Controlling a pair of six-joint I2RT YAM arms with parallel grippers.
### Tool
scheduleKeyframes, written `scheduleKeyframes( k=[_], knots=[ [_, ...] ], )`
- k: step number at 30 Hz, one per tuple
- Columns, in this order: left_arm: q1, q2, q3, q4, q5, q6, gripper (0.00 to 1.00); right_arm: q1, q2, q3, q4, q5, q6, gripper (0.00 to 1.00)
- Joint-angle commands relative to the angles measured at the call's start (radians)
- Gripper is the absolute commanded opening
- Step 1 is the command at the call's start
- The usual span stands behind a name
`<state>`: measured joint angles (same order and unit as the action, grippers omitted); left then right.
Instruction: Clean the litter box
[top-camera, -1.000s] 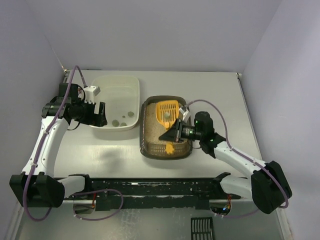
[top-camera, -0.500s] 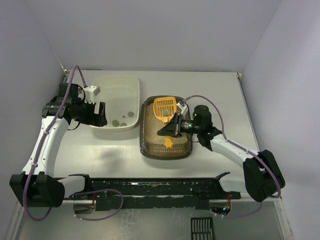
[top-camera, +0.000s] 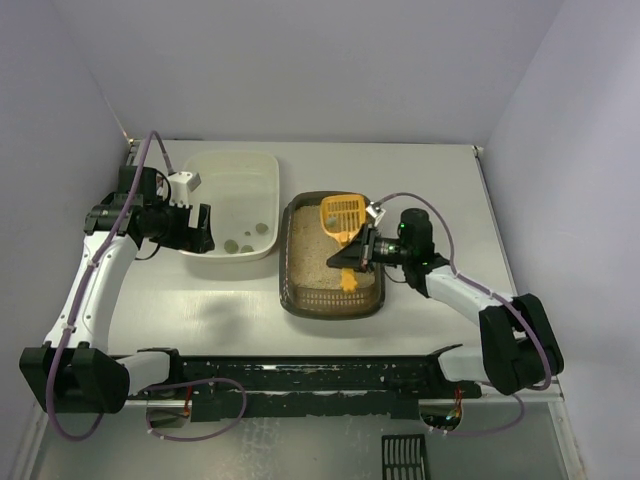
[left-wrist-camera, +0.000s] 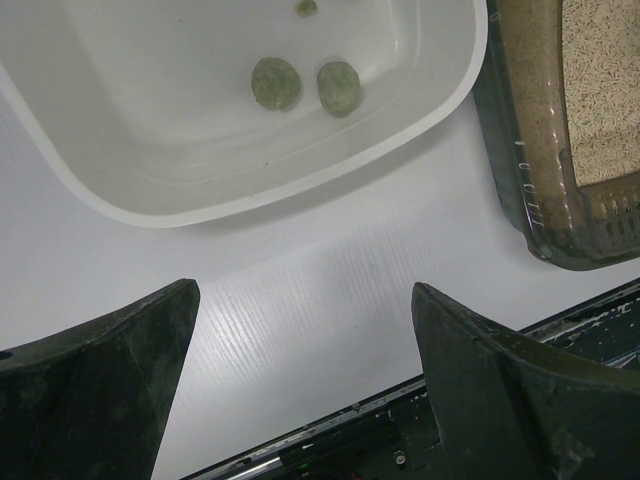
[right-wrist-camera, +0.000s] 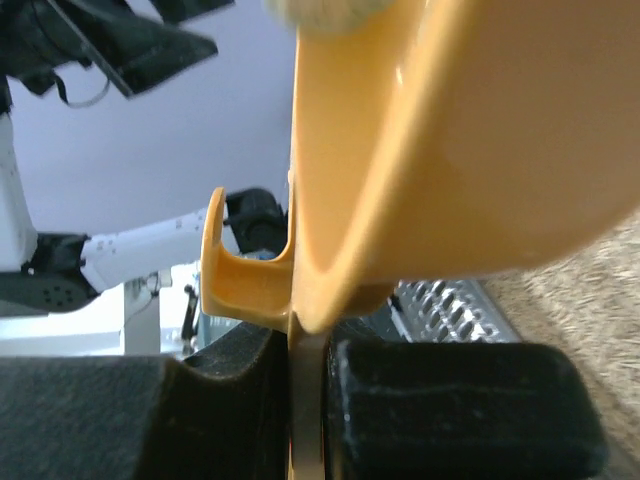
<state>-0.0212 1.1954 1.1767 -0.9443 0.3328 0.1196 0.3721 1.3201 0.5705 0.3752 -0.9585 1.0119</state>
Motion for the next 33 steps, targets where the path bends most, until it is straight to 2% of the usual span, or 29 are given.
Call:
scheduleKeyframes(
  k=[1,4,7,11,14,15,18,19,23,25,26,28,33],
  knots=[
    [0.006,0.009,-0.003,0.022,0.008,0.009,0.98,-0.068,-0.035,-0.013,0.036,-0.018,-0.013,0.0],
    [0.006,0.01,-0.003,0.021,0.01,0.011,0.98,-0.025,-0.019,-0.047,0.136,-0.025,0.055,0.0],
    [0.006,0.01,-0.003,0.022,0.007,0.011,0.98,0.02,-0.012,-0.023,0.128,-0.023,0.037,0.0],
    [0.006,0.007,-0.003,0.021,0.003,0.008,0.99,-0.035,-0.01,-0.007,0.156,-0.055,0.055,0.0],
    [0.006,0.001,-0.003,0.023,0.002,0.008,0.99,-0.05,0.022,-0.038,0.335,-0.069,0.155,0.0],
    [0.006,0.0,-0.003,0.022,-0.001,0.006,0.99,-0.008,0.029,-0.034,0.328,-0.059,0.139,0.0],
    [0.006,-0.001,-0.003,0.024,-0.002,0.006,0.99,0.102,0.004,0.075,-0.005,0.066,-0.194,0.0],
    [0.006,0.0,-0.003,0.023,-0.001,0.006,0.99,0.113,-0.001,0.076,-0.025,0.085,-0.239,0.0],
    [0.006,0.01,-0.003,0.021,0.002,0.008,0.99,0.092,-0.006,0.01,0.112,0.101,-0.235,0.0],
    [0.006,0.01,-0.003,0.022,0.002,0.008,0.99,0.088,0.003,-0.028,0.207,0.093,-0.17,0.0],
    [0.006,0.009,-0.003,0.021,0.002,0.008,0.98,0.081,0.014,-0.063,0.317,0.07,-0.097,0.0],
    [0.006,0.009,-0.003,0.021,0.005,0.009,0.99,0.071,0.051,-0.135,0.638,0.049,0.104,0.0],
    [0.006,0.02,-0.003,0.02,0.011,0.012,0.98,0.067,0.181,-0.172,0.947,0.025,0.452,0.0]
  ],
)
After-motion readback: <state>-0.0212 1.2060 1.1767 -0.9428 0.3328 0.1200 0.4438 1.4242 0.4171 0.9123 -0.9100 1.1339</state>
